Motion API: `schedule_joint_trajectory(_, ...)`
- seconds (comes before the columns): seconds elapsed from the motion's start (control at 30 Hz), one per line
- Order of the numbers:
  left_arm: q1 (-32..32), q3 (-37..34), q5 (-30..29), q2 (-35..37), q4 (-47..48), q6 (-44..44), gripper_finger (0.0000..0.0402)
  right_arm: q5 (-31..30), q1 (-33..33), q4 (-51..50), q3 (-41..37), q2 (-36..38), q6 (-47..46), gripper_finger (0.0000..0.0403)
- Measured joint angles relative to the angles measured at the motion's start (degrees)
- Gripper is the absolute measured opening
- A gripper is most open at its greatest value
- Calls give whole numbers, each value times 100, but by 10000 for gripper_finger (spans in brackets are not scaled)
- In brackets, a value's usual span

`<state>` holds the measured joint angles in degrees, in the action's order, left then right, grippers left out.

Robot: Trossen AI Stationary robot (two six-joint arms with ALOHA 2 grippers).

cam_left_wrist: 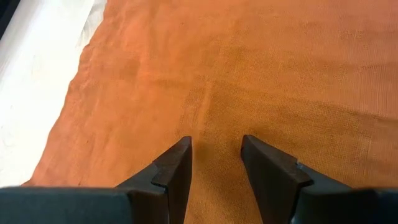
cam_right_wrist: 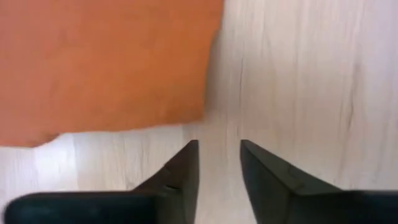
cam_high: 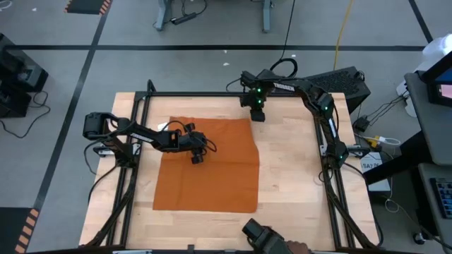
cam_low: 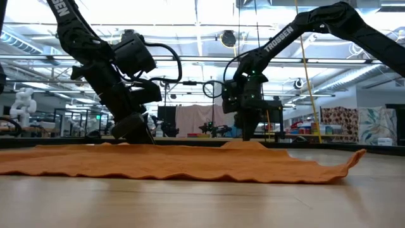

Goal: Roll towel
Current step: Roll the brown towel

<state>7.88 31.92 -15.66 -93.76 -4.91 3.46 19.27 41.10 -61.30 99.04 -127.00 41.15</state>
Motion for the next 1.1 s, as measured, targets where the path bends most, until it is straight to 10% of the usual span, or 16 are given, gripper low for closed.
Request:
schedule_joint_trajectory(0.43, 0, -2, 7, -4, -50, -13, 154, 230, -309, 490, 3, -254, 771, 195)
schedule_joint_trajectory(0.9, 0, 0, 9, -2, -57, -9, 154, 335, -391, -1126, -6, -228, -32, 11)
schedule_joint_trajectory(1.1, -6, 0, -82, -2, -68, -11, 154, 352, -516, -1139, -6, -23, -867, 9)
